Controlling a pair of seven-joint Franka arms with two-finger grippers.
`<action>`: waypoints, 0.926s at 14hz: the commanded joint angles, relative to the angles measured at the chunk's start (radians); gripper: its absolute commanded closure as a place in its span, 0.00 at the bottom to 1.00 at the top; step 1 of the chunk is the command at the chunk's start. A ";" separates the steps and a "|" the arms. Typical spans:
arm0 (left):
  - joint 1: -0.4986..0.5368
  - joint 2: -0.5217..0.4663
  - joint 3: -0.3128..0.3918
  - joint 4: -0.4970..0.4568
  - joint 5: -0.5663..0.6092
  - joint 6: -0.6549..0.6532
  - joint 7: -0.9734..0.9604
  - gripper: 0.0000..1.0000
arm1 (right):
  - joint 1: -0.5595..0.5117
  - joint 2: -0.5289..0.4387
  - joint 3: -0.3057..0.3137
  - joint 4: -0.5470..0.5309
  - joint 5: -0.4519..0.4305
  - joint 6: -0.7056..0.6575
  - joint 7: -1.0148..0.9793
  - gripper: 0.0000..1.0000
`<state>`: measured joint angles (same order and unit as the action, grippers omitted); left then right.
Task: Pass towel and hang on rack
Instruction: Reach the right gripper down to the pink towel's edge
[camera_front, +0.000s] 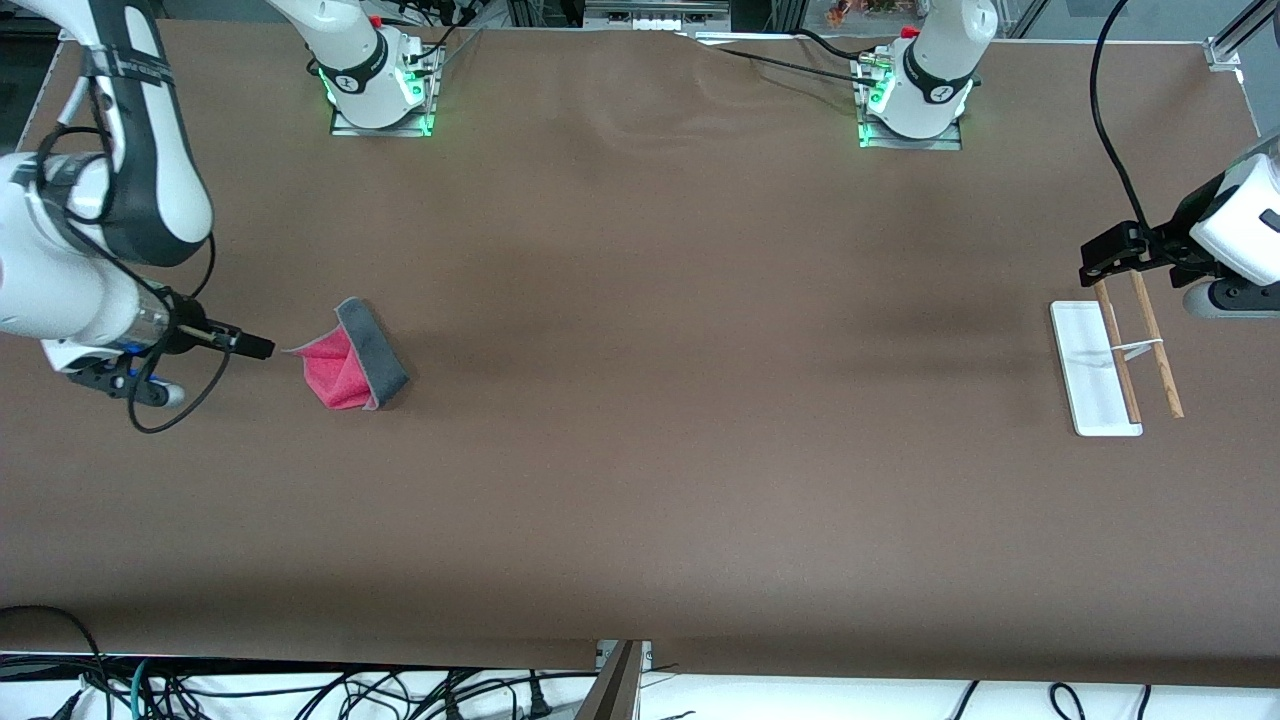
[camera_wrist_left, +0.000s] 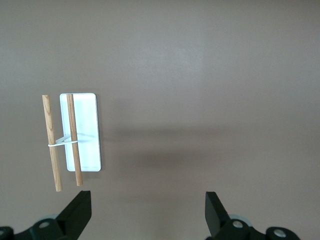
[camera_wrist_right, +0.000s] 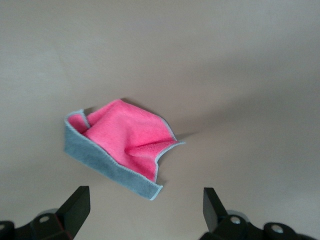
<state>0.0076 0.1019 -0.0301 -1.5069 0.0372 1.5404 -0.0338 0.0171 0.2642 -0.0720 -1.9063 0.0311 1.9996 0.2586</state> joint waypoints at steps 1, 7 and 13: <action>0.003 0.016 -0.005 0.034 0.010 -0.019 -0.005 0.00 | 0.000 -0.057 0.001 -0.163 0.001 0.126 0.076 0.00; 0.003 0.018 -0.005 0.034 0.009 -0.019 -0.006 0.00 | -0.005 0.048 -0.006 -0.214 0.004 0.295 0.090 0.00; 0.003 0.018 -0.005 0.034 0.006 -0.019 -0.005 0.00 | -0.006 0.102 -0.023 -0.211 0.004 0.344 0.090 0.00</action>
<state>0.0076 0.1023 -0.0301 -1.5068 0.0372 1.5404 -0.0338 0.0162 0.3557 -0.0983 -2.1128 0.0311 2.3139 0.3403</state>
